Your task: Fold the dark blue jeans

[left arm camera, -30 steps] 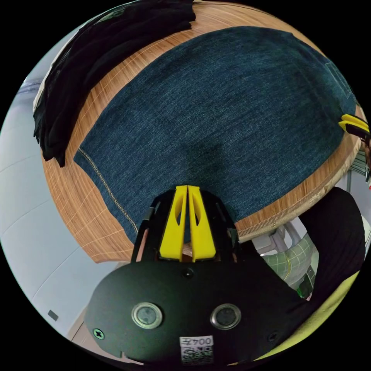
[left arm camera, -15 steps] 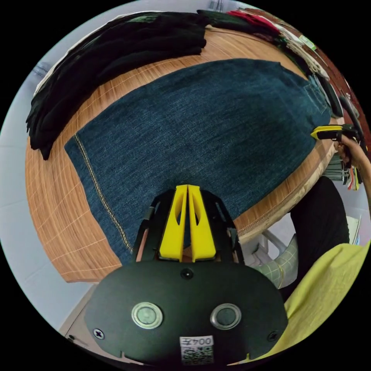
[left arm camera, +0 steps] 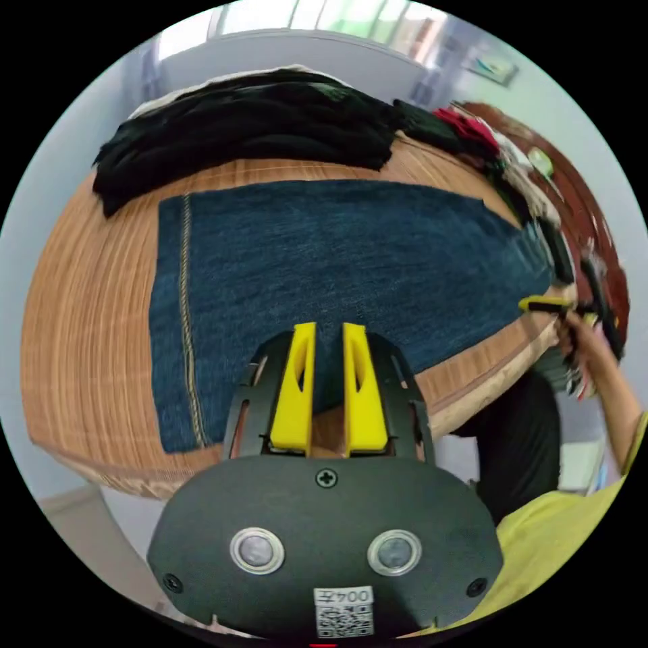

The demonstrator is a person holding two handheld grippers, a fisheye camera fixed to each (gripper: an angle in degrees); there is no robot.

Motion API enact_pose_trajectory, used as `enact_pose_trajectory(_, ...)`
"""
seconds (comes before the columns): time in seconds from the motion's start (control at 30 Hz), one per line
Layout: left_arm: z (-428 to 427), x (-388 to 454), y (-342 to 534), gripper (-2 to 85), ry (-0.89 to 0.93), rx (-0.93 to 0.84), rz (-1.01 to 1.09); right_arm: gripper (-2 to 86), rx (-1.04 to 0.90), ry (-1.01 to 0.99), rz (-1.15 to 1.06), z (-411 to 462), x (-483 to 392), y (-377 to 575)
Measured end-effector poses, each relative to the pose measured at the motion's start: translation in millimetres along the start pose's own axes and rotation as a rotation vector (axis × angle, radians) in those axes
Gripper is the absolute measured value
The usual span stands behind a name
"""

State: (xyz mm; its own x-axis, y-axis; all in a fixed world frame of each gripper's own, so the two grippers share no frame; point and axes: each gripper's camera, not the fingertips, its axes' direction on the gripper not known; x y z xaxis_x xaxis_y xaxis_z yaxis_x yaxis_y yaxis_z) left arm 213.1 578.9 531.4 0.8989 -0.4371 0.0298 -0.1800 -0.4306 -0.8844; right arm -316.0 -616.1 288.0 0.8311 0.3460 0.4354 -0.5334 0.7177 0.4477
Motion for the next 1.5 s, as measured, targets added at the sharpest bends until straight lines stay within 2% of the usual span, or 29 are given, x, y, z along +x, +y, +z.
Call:
enact_pose_trajectory(0.07, -14, -29, 51, 8.5, 0.180, 0.121, -0.206, 8.6, 0.160, -0.202, 0.090, -27, 13, 38)
enact_pose_trajectory(0.13, -15, -54, 97, 9.2, 0.280, 0.175, -0.330, 10.2, 0.272, -0.356, 0.110, -46, 17, 69)
enact_pose_trajectory(0.2, -8, -75, 145, 9.8, 0.326, 0.202, -0.433, 11.9, 0.362, -0.438, 0.110, -58, 17, 97)
enact_pose_trajectory(0.27, 13, -93, 204, 10.5, 0.451, 0.241, -0.554, 12.7, 0.456, -0.511, 0.104, -66, 13, 132)
enact_pose_trajectory(0.43, 68, -91, 276, 12.1, 0.608, 0.319, -0.683, 13.5, 0.488, -0.623, 0.077, -63, 9, 176)
enact_pose_trajectory(0.57, 124, -92, 309, 12.8, 0.730, 0.373, -0.847, 13.3, 0.443, -0.709, 0.090, -51, 23, 199)
enact_pose_trajectory(0.63, 145, -92, 319, 13.1, 0.754, 0.362, -0.907, 13.0, 0.427, -0.749, 0.117, -48, 33, 208)
enact_pose_trajectory(0.77, 177, -86, 329, 13.9, 0.692, 0.316, -0.945, 12.4, 0.446, -0.788, 0.172, -49, 54, 226)
enact_pose_trajectory(1.07, 219, -100, 361, 13.1, 0.702, 0.418, -1.041, 11.4, 0.393, -0.803, 0.165, -55, 71, 236)
enact_pose_trajectory(1.37, 238, -127, 356, 12.4, 0.680, 0.464, -0.977, 10.5, 0.354, -0.834, 0.169, -55, 76, 241)
enact_pose_trajectory(1.5, 245, -139, 346, 8.4, 0.675, 0.443, -1.023, 10.3, 0.347, -0.832, 0.170, -58, 75, 243)
